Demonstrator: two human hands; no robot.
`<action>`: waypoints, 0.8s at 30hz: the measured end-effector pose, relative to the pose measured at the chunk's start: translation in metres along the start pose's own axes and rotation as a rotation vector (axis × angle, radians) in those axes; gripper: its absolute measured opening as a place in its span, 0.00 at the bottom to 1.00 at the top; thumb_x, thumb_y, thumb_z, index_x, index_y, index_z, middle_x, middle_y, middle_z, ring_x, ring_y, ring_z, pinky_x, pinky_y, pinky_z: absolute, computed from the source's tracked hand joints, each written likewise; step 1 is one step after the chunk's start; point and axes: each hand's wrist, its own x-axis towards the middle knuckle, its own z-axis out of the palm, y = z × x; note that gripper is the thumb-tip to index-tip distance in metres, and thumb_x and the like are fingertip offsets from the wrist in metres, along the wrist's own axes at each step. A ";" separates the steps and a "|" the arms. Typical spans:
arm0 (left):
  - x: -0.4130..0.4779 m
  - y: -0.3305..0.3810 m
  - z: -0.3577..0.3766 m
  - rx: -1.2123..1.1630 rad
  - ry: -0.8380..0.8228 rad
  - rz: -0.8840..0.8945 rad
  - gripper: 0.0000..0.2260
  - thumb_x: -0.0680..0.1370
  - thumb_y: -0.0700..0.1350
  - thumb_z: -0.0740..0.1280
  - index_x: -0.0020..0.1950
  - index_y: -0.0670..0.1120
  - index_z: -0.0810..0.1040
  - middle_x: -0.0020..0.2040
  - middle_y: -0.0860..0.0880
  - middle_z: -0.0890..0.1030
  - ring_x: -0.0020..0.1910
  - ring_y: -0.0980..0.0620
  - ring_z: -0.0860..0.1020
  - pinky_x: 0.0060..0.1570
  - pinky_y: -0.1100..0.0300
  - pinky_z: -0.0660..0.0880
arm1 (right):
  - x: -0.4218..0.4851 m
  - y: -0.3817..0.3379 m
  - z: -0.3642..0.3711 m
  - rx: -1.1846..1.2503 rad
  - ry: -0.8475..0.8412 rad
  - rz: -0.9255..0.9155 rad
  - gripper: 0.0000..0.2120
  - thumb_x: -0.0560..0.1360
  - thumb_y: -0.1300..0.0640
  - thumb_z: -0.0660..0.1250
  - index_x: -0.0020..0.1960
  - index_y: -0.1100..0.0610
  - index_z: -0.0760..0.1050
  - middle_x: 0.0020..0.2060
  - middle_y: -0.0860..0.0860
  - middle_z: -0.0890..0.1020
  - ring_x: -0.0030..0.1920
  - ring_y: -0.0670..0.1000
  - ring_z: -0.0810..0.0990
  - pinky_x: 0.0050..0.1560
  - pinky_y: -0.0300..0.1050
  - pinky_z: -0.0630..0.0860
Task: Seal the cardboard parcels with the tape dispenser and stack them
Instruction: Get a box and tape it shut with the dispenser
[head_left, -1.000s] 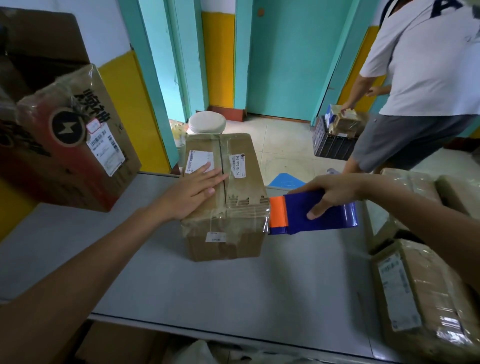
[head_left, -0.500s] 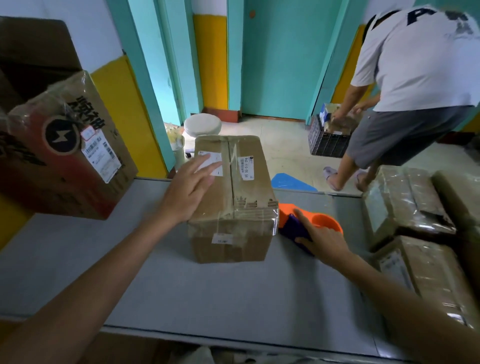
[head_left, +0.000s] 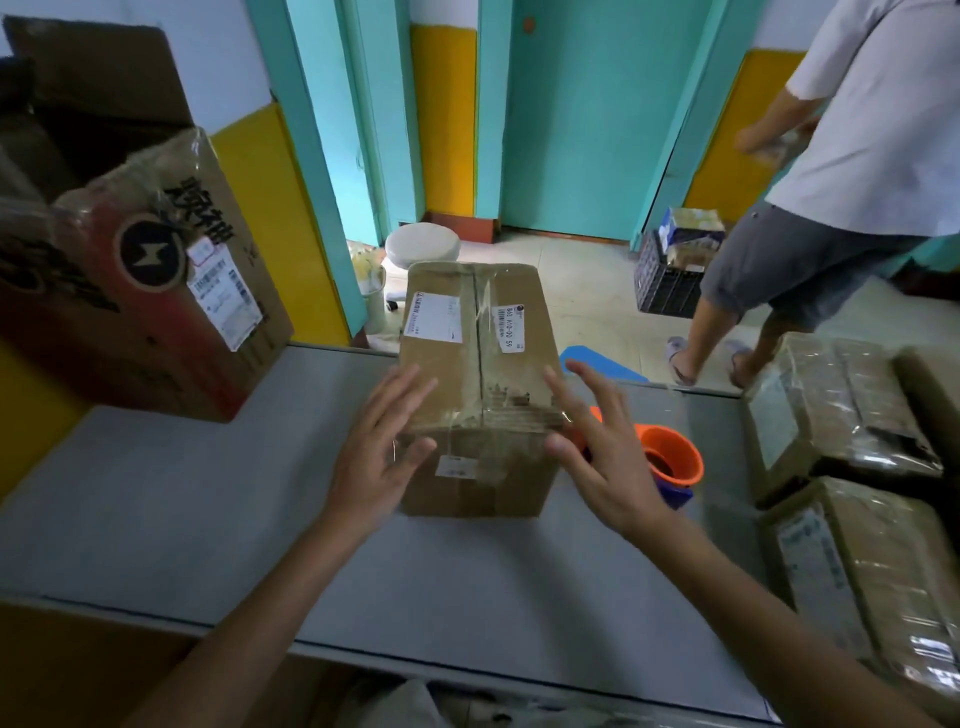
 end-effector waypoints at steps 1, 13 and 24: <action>-0.001 -0.002 0.006 0.032 0.059 0.017 0.25 0.76 0.66 0.53 0.69 0.55 0.65 0.71 0.52 0.66 0.73 0.56 0.59 0.68 0.69 0.57 | 0.003 -0.005 0.012 0.004 -0.019 -0.036 0.26 0.77 0.36 0.51 0.73 0.36 0.53 0.73 0.42 0.54 0.73 0.44 0.50 0.69 0.48 0.54; 0.006 0.013 0.020 -0.653 0.418 -0.349 0.36 0.65 0.77 0.57 0.68 0.62 0.58 0.72 0.59 0.60 0.72 0.60 0.60 0.65 0.70 0.61 | 0.015 -0.015 0.015 0.426 0.207 0.238 0.21 0.76 0.40 0.56 0.68 0.39 0.62 0.67 0.33 0.65 0.70 0.35 0.61 0.68 0.34 0.61; 0.037 0.030 0.057 -0.478 0.873 -0.720 0.23 0.77 0.57 0.47 0.56 0.54 0.80 0.51 0.51 0.81 0.42 0.62 0.78 0.37 0.70 0.73 | 0.038 -0.031 0.061 0.455 0.593 0.466 0.17 0.78 0.55 0.54 0.55 0.54 0.80 0.65 0.52 0.75 0.62 0.28 0.67 0.59 0.24 0.65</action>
